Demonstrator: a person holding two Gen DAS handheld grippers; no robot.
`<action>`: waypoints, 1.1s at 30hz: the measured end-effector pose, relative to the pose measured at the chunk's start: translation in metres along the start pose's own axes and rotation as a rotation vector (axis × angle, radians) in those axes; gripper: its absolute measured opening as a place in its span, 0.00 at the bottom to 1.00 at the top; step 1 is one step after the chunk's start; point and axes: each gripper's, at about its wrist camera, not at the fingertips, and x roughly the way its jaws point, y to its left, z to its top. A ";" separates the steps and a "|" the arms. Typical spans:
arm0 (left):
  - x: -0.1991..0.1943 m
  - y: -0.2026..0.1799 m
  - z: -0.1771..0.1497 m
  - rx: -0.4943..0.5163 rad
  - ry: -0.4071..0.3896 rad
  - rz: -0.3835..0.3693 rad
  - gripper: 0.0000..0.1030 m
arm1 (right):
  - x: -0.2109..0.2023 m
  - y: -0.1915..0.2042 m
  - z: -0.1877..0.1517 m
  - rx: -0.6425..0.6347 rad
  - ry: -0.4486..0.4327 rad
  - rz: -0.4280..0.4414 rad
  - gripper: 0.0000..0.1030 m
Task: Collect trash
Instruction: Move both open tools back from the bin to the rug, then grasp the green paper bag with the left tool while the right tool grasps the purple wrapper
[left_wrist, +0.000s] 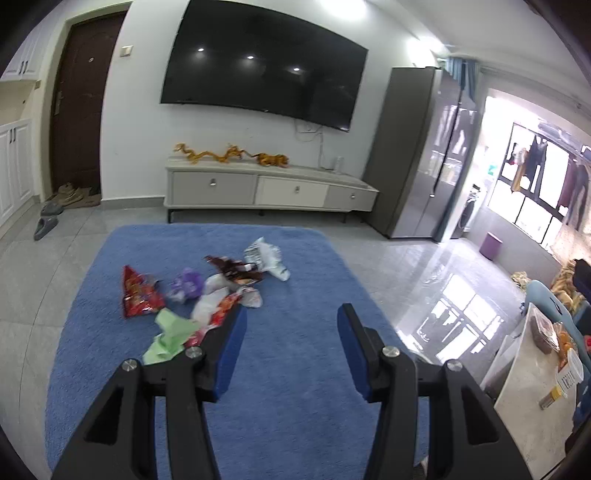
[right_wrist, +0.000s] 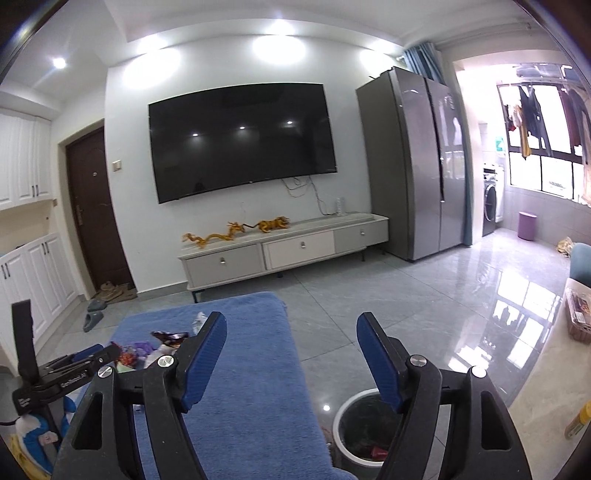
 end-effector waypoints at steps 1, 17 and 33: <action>0.003 0.011 -0.004 -0.011 0.007 0.019 0.48 | 0.002 0.003 0.000 -0.008 0.004 0.016 0.70; 0.103 0.139 -0.054 -0.155 0.205 0.149 0.66 | 0.137 0.066 -0.061 -0.076 0.319 0.194 0.71; 0.126 0.197 -0.069 -0.319 0.221 -0.012 0.66 | 0.253 0.215 -0.153 -0.266 0.677 0.621 0.71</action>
